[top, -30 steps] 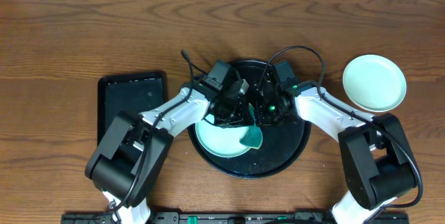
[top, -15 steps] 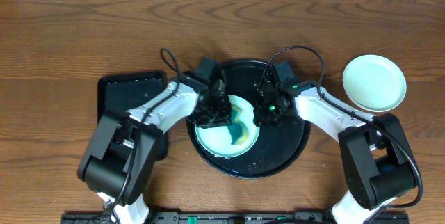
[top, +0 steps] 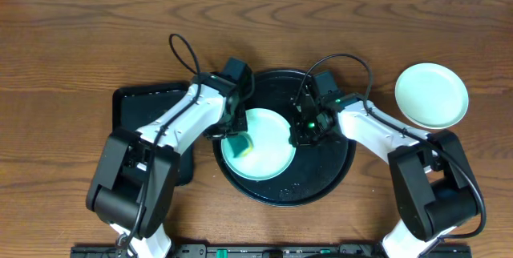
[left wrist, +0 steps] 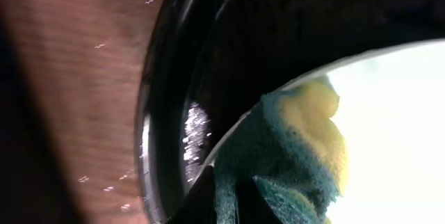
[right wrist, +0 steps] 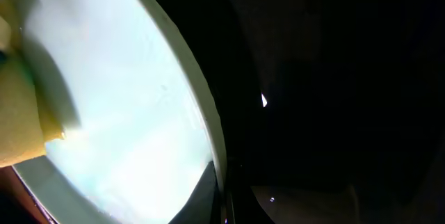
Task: Clean dirty plates on tray and stack at the side
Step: 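Scrub the remaining green plate with the sponge in the left gripper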
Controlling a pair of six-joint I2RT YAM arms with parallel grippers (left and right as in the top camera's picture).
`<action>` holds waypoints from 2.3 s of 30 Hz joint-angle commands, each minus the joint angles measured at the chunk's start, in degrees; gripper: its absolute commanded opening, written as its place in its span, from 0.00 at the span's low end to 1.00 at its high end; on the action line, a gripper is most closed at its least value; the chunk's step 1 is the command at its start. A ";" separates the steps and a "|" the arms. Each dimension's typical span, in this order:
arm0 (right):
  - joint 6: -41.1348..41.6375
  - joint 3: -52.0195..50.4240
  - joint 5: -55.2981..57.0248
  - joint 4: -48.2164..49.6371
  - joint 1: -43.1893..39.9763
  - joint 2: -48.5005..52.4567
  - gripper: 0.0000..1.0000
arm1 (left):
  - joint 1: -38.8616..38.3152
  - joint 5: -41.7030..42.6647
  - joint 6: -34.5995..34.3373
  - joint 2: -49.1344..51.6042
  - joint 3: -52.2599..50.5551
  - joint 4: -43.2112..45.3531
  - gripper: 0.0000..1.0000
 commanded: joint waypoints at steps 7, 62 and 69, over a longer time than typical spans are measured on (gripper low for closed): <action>-0.26 -1.70 1.44 -1.29 0.74 1.99 0.02 | -5.35 -0.17 14.12 1.81 -0.85 -4.28 0.07; 0.81 -1.70 1.46 -5.68 0.74 1.99 0.02 | -1.44 12.33 20.22 4.13 -0.85 -2.32 0.07; 0.83 -1.70 1.44 -5.55 0.74 1.99 0.02 | -2.91 28.41 21.59 4.11 -0.85 2.60 0.07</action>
